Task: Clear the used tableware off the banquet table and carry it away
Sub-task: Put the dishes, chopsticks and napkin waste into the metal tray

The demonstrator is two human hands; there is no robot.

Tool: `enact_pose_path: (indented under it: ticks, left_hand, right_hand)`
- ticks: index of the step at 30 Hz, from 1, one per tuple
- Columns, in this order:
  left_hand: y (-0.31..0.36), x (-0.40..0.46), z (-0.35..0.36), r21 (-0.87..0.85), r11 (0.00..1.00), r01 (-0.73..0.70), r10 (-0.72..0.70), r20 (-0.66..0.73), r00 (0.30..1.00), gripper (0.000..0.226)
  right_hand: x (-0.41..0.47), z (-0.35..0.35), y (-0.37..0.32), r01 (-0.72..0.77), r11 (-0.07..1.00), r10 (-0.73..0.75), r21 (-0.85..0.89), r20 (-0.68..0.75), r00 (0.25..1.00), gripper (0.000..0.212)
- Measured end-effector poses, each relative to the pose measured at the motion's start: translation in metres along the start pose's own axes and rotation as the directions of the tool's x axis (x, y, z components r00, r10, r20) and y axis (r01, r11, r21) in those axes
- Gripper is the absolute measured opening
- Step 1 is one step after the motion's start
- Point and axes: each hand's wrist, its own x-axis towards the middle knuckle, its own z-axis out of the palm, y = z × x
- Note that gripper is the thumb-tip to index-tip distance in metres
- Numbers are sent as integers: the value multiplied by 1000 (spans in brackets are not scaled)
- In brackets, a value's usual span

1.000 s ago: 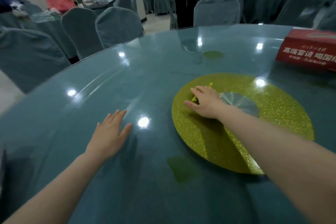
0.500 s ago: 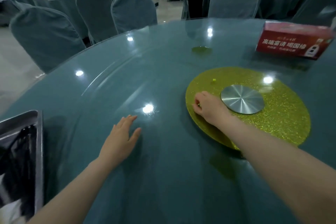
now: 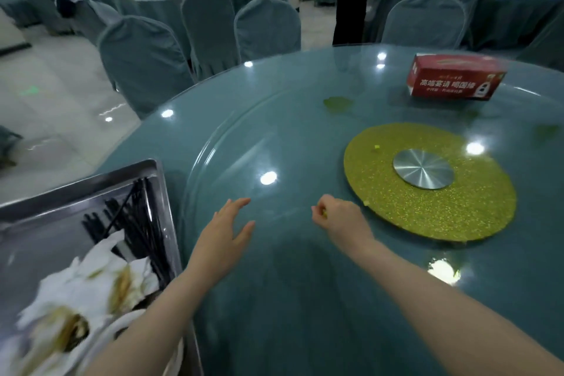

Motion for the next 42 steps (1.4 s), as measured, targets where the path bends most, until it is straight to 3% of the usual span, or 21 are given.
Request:
enact_pose_path:
  ticks: [6,12,15,18,20,23,26,31,37,42]
  left_hand:
    - [-22,-88,-66,-61,992,115,-121,-107,987,35]
    - [-70,-174,-115,-145,955,259,-290,-270,918,31]
    - [-95,-210,-135,-228,918,324,-384,-307,871,33]
    - [-112,-233,-151,-279,900,334,-414,-311,856,33]
    - [-118,-241,-158,-269,905,329,-402,-295,867,34]
    - [-125,-245,-161,-260,910,323,-390,-271,880,33]
    - [-130,-245,-160,-263,910,320,-386,-259,885,32]
    - [-128,-238,-157,-308,895,322,-395,-215,893,34]
    - [-115,-231,-150,-305,903,304,-374,-206,904,31]
    - [-96,-219,-146,-289,919,269,-336,-213,918,29]
  right_hand:
    - [-72,15,-105,59,922,-47,382,-40,998,30]
    - [-137,53,-205,56,870,-76,489,22,997,47]
    - [-163,80,-241,34,844,-116,536,119,986,39]
    - [-165,95,-266,-23,826,-101,563,188,977,18]
    - [-161,101,-272,-106,834,-38,541,247,968,6]
    - [-154,105,-268,-174,835,54,522,237,970,13]
    - [-151,105,-262,-116,890,60,441,140,988,39]
    - [-145,101,-266,-56,947,18,315,121,992,53]
    - [-145,95,-276,-99,865,-48,491,277,960,76]
    - [-144,68,-253,-131,838,-81,530,358,930,50]
